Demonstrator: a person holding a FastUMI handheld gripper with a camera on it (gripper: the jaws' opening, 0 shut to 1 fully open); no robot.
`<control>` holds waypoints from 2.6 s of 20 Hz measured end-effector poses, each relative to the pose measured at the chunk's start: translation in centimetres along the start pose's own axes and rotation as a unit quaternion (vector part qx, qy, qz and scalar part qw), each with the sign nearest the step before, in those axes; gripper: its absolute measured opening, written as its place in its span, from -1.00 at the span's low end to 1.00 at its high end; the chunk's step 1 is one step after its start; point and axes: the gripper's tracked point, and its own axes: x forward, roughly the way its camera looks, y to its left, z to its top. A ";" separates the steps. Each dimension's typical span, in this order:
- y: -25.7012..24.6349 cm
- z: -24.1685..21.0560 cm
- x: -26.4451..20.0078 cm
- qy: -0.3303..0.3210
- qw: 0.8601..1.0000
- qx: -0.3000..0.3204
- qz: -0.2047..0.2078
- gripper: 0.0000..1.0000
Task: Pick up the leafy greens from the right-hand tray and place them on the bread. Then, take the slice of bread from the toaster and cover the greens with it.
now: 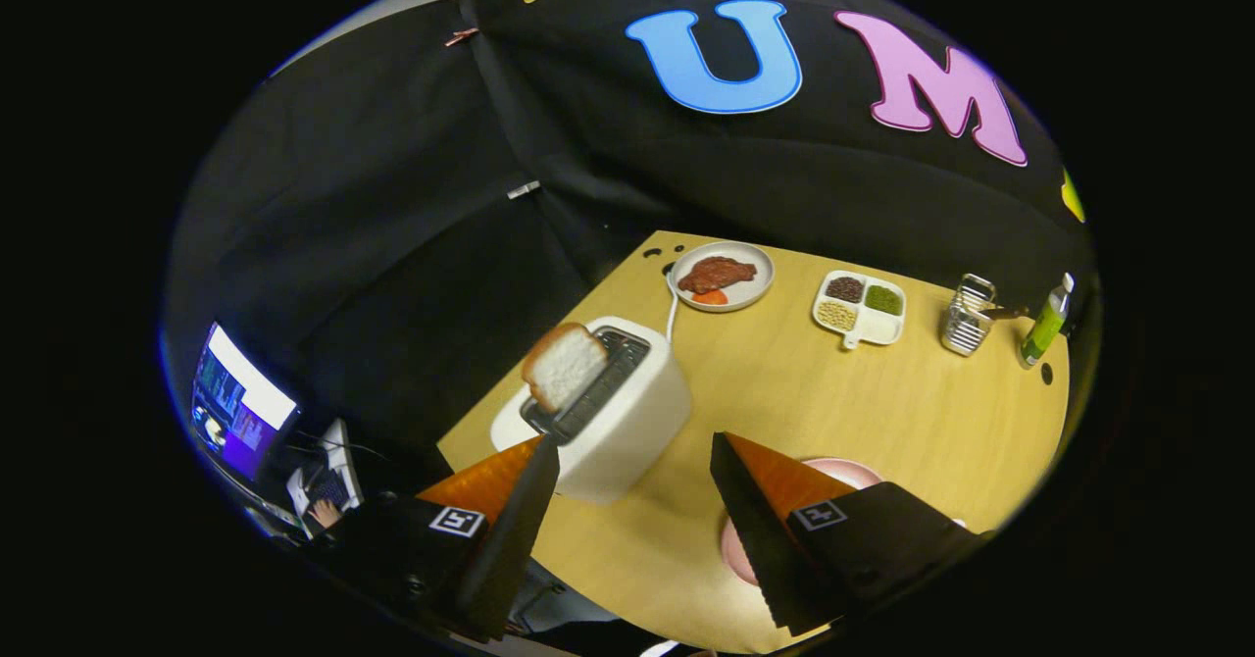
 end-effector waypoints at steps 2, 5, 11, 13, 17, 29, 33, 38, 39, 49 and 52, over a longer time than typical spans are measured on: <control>2.4 1.1 1.9 -0.001 1.000 0.001 0.002 0.95; 5.2 1.6 5.5 0.005 1.000 -0.013 -0.007 0.95; 6.8 0.7 12.0 0.035 0.997 -0.010 -0.062 0.96; 6.7 0.9 13.7 0.038 0.996 -0.007 -0.080 0.95; 6.1 0.6 16.5 0.061 0.991 0.002 -0.116 0.95; 4.7 -0.6 16.2 0.075 0.976 0.052 -0.198 -0.75; 5.5 0.4 14.1 0.058 0.980 0.066 -0.177 -0.75; 5.9 3.4 9.7 0.017 0.986 0.096 -0.136 -0.75; 6.0 3.9 8.8 0.010 0.987 0.101 -0.127 -0.75; 0.8 3.7 -0.1 -0.036 0.986 0.129 -0.095 -0.75; -2.9 1.6 -2.6 -0.041 0.986 0.121 -0.108 -0.75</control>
